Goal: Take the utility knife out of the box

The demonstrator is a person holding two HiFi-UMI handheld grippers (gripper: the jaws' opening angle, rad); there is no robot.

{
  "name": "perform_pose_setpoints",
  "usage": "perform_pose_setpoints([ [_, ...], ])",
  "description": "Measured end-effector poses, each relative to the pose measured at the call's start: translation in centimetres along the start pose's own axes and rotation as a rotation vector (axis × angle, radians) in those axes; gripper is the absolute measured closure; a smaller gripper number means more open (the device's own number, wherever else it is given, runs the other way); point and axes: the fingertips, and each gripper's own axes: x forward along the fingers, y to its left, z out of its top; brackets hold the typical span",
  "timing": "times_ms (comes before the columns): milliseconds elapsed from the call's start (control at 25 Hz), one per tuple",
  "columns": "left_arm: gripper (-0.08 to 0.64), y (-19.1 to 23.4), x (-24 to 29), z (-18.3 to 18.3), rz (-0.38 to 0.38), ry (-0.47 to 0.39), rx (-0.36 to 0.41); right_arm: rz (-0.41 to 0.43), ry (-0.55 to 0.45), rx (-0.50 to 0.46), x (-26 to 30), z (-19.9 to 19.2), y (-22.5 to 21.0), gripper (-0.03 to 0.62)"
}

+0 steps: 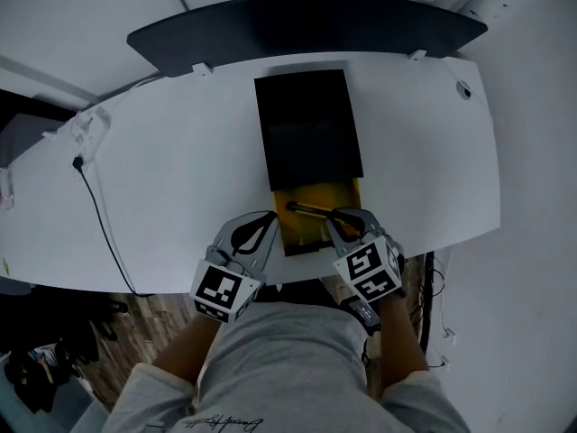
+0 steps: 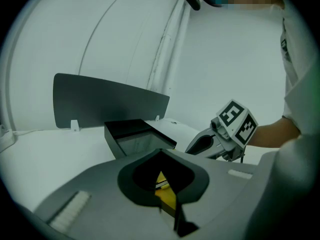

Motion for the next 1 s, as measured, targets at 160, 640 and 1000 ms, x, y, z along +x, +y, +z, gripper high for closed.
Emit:
perform_pose_setpoints([
  [160, 0.56, 0.2, 0.3, -0.8, -0.003, 0.013, -0.009, 0.021, 0.063, -0.061, 1.3, -0.8, 0.2, 0.51],
  [640, 0.559, 0.9, 0.6, -2.2, 0.0, 0.044, -0.033, 0.091, 0.228, -0.223, 4.9, -2.9, 1.1, 0.438],
  [1000, 0.56, 1.5, 0.5, -3.3, 0.01, 0.06, -0.055, 0.127, 0.307, -0.328, 6.5, -3.9, 1.5, 0.423],
])
